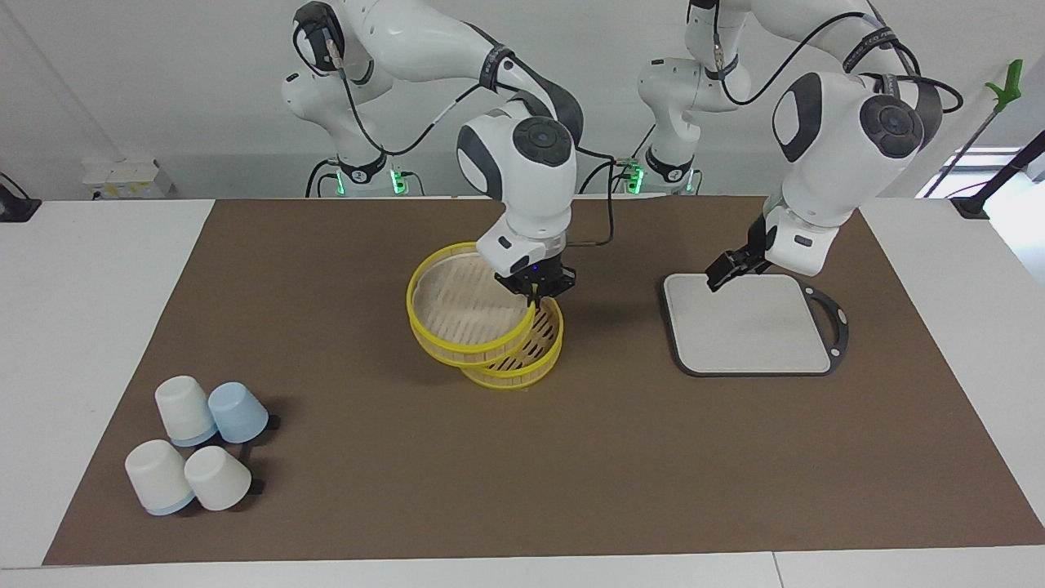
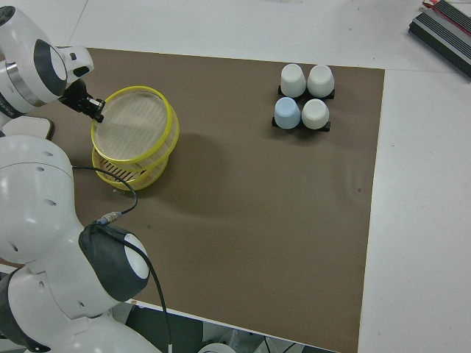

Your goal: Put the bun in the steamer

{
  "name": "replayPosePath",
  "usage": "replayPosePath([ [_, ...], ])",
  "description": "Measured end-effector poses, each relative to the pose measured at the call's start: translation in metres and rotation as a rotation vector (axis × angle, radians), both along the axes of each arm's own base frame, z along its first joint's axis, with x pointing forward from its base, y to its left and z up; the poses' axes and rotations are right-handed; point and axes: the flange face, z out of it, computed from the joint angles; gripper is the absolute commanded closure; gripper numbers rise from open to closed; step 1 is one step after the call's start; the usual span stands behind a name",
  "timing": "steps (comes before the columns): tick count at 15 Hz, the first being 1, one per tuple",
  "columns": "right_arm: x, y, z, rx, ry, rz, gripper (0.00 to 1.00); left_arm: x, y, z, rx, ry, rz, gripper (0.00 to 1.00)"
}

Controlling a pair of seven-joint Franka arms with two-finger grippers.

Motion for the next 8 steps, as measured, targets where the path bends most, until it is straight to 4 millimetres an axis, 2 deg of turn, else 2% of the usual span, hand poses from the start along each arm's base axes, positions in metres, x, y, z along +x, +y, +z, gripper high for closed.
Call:
replayPosePath([
  [4,0.002,0.014,0.002,0.023,-0.034,-0.03,1.0,0.002,0.032,0.002,-0.016,0.0,-0.052,0.0],
  [8,0.006,0.024,-0.002,0.06,-0.08,-0.04,1.0,0.001,0.054,0.007,-0.026,-0.004,-0.072,0.0],
])
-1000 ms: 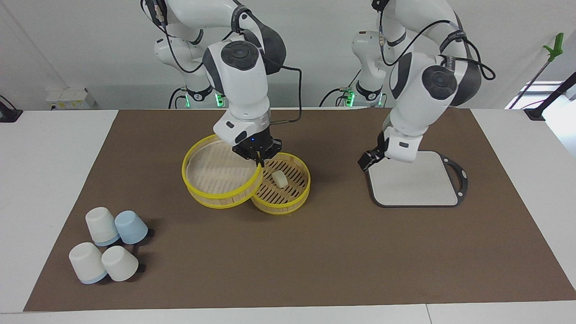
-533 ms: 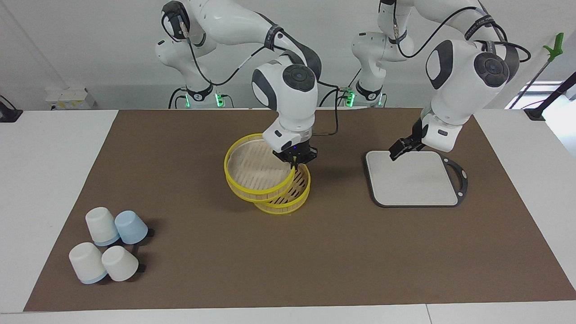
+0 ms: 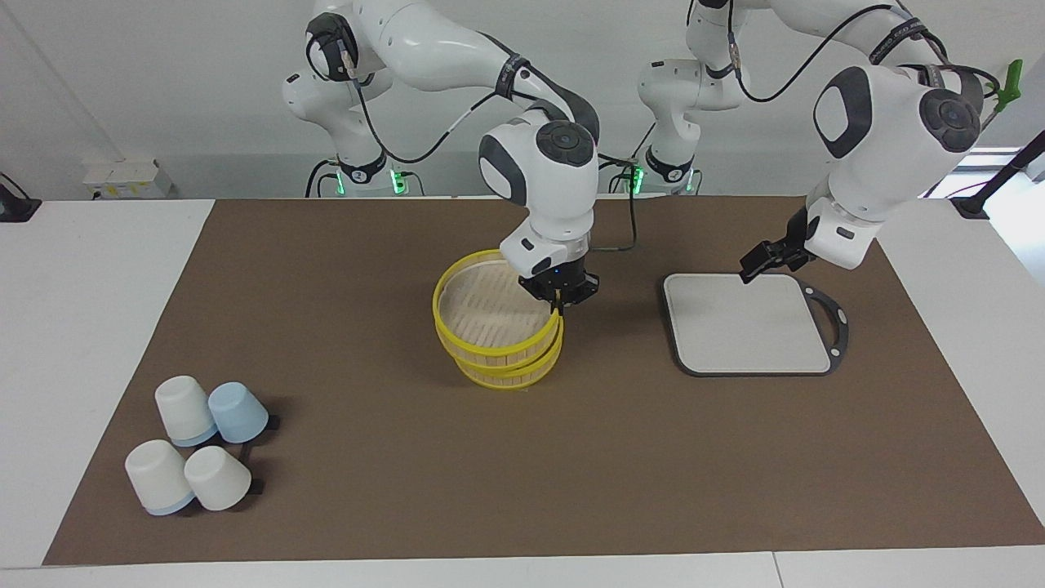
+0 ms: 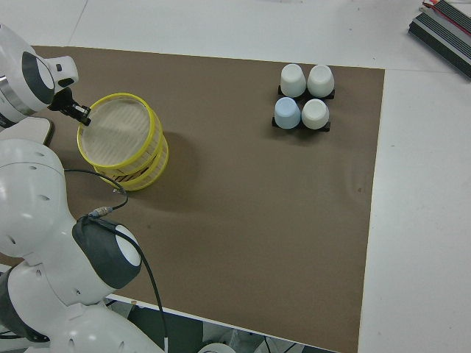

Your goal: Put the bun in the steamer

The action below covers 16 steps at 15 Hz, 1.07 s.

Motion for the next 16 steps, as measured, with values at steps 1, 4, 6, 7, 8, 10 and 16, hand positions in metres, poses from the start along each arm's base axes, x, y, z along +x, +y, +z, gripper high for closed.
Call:
replayPosePath([
  [1,0.001,0.002,-0.004,0.005,-0.006,0.001,1.0,-0.001,0.004,0.002,-0.002,0.002,-0.003,0.0],
  [4,0.002,0.003,-0.022,0.0,0.0,0.001,1.0,-0.004,0.015,0.006,-0.008,0.002,-0.01,0.0],
  [6,0.002,0.003,-0.027,-0.003,0.005,0.001,1.0,-0.006,0.02,0.007,-0.013,0.008,-0.025,0.0],
  [7,0.002,0.003,-0.028,-0.004,0.005,0.001,1.0,-0.008,0.02,0.008,-0.017,0.012,-0.037,0.0],
  [8,0.002,0.003,-0.028,-0.004,0.006,0.001,1.0,-0.01,0.02,0.008,-0.02,0.02,-0.053,0.0],
  [10,0.001,0.003,-0.032,-0.009,0.012,0.001,1.0,-0.019,0.02,0.009,-0.027,0.026,-0.086,0.0],
  [16,-0.013,0.017,-0.034,-0.011,0.019,0.029,1.0,-0.031,0.025,0.015,-0.035,0.018,-0.111,0.0],
])
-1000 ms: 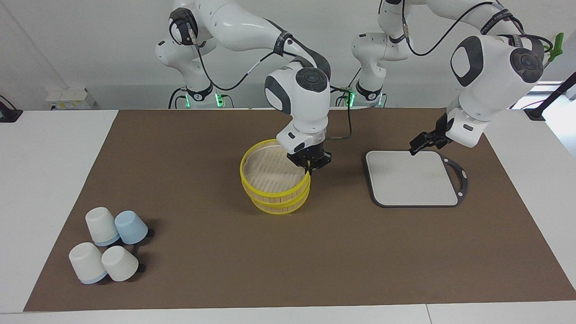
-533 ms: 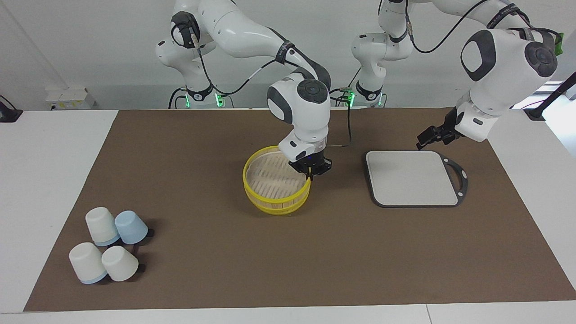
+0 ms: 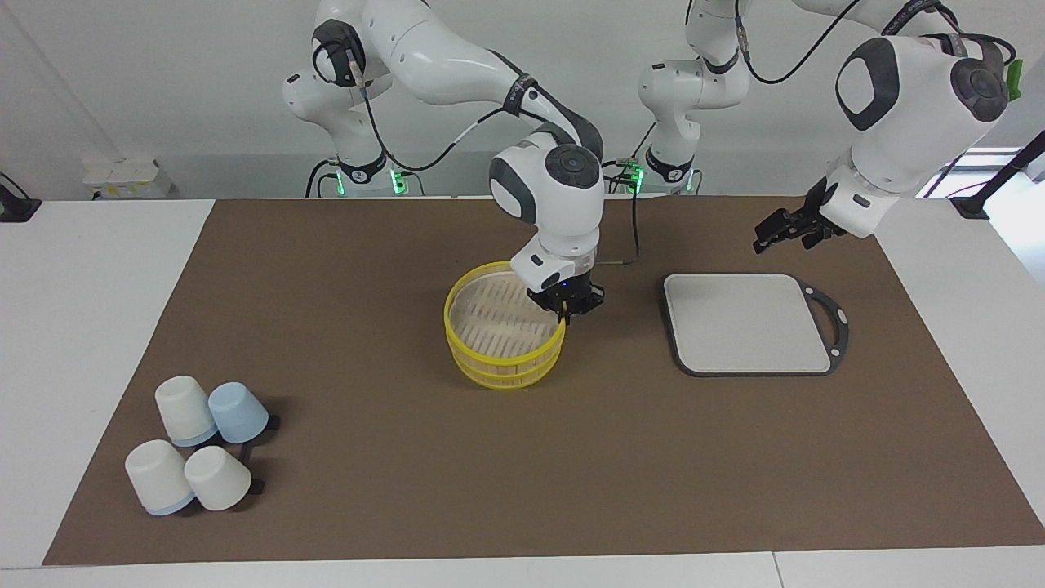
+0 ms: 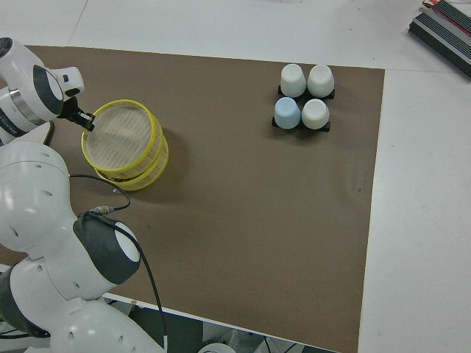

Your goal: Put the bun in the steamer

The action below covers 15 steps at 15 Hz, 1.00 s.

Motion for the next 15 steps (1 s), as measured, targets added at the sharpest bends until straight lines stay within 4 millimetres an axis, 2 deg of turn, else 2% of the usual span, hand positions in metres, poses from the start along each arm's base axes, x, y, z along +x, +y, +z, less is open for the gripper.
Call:
replayPosePath([
  [4,-0.007,0.006,-0.001,-0.004,0.005,0.012,1.0,0.0,0.0,0.0,0.039,-0.005,-0.034,0.0],
  [15,-0.008,-0.004,-0.01,-0.014,0.011,0.002,1.0,0.004,0.001,0.012,0.044,-0.075,-0.09,0.0],
])
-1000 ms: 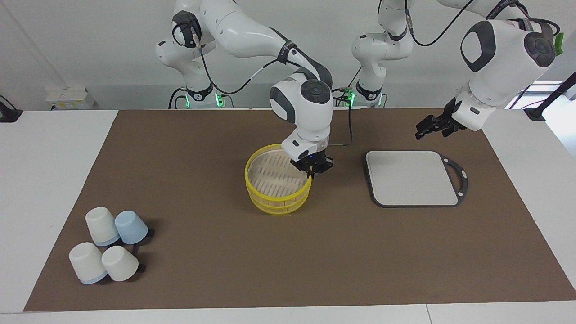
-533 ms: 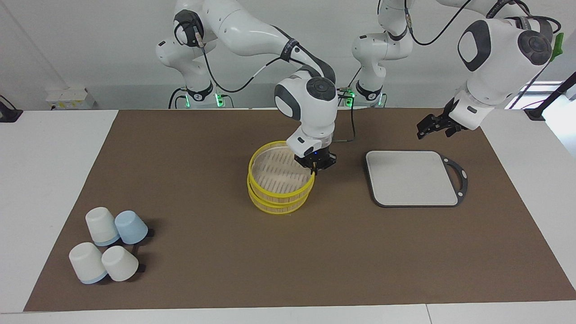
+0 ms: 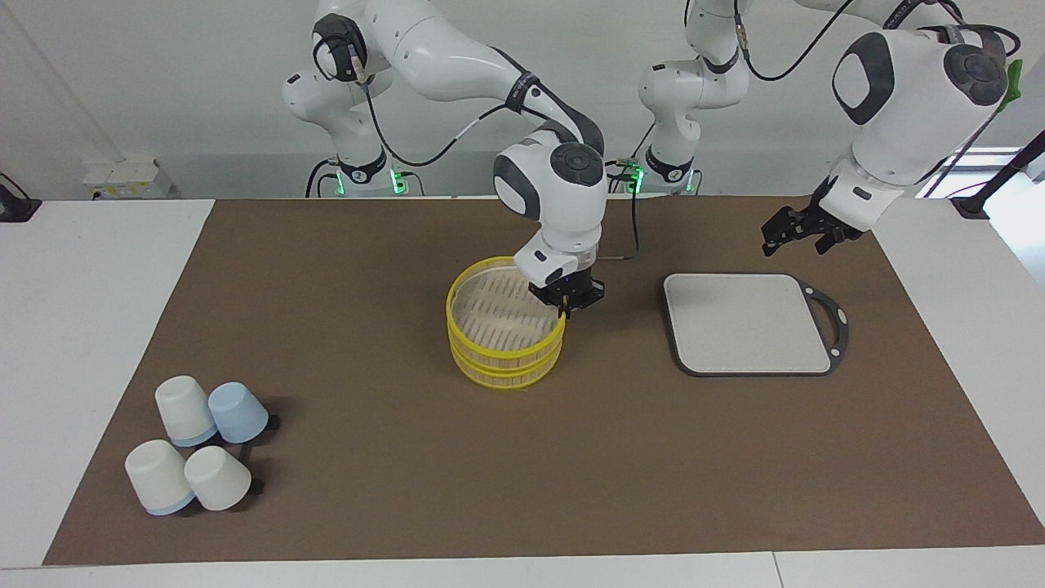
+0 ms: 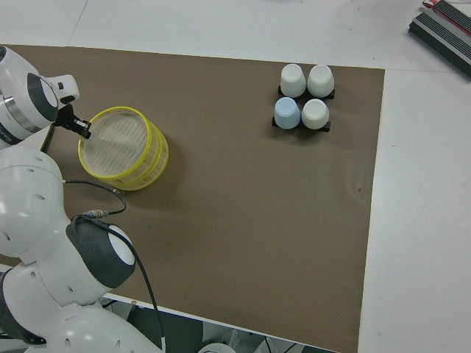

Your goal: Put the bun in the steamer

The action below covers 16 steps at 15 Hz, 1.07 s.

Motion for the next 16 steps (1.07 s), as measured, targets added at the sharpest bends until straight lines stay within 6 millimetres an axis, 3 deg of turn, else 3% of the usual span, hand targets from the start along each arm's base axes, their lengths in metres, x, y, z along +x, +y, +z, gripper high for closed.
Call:
replayPosePath([
  [6,0.0,-0.001,-0.001,0.005,-0.006,-0.002,1.0,-0.017,0.0,0.016,0.001,0.01,-0.006,0.0],
  [7,0.0,-0.001,-0.001,0.006,-0.007,-0.002,0.94,-0.018,0.0,0.017,0.001,0.007,-0.006,0.0],
  [9,-0.001,-0.002,-0.001,0.007,-0.009,-0.002,0.0,-0.018,0.0,0.018,0.001,0.004,-0.006,0.0],
  [14,-0.003,-0.001,0.001,0.013,-0.015,0.001,0.0,-0.018,-0.003,0.018,0.001,0.003,-0.011,0.0],
  [16,-0.001,-0.002,0.017,0.03,-0.037,-0.002,0.0,-0.018,-0.004,0.018,0.001,0.003,-0.012,0.0],
])
